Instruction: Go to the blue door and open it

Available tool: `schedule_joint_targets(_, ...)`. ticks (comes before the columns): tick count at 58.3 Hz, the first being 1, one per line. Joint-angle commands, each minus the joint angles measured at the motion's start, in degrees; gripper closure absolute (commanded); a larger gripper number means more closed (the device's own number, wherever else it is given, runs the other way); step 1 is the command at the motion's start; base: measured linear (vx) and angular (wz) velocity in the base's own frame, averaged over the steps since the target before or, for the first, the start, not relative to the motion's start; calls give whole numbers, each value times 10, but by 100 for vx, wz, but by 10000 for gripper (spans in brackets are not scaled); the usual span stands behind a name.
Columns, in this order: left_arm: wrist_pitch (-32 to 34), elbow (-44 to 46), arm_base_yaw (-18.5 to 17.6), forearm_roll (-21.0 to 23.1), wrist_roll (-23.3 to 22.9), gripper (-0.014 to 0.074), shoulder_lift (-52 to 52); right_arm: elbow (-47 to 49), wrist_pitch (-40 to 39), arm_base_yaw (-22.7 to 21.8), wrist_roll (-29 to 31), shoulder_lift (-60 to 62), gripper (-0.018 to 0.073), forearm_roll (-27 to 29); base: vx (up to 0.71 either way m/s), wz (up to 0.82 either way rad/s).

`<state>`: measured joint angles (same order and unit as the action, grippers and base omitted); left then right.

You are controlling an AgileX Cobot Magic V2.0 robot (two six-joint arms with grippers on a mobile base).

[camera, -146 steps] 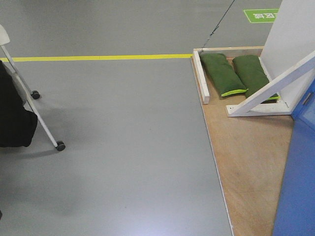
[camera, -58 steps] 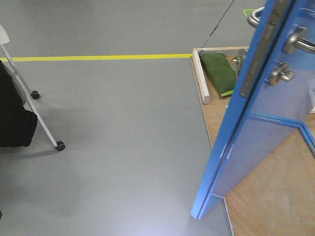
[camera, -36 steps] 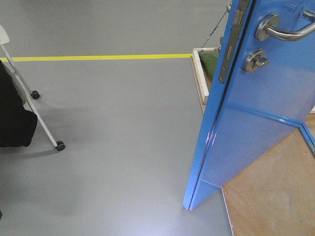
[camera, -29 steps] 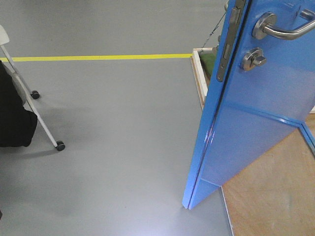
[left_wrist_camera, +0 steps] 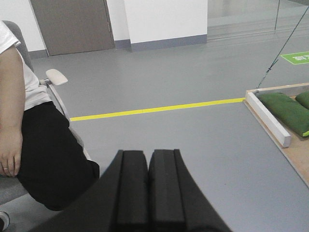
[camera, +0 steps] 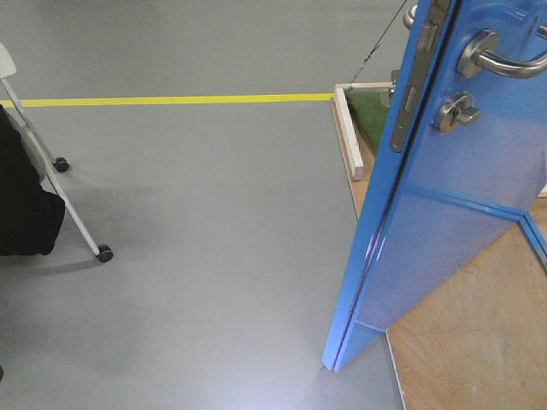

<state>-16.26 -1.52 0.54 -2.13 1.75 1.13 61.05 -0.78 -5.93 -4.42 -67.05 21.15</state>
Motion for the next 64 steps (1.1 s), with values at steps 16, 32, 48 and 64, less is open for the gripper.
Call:
schedule_joint_targets(16, 49, -3, 2, 5, -1, 526, 3, 19, -45, 0, 6, 13, 557, -7, 0, 0)
schedule_joint_targets(32, 49, -3, 2, 5, -1, 526, 3, 19, -45, 0, 6, 13, 557, -7, 1, 5)
schedule_joint_targets(48, 49, -3, 2, 5, -1, 526, 3, 19, -43, 0, 6, 13, 557, -7, 6, 20)
schedule_joint_targets(64, 49, -3, 2, 5, -1, 526, 3, 19, -43, 0, 6, 13, 557, -7, 9, 13)
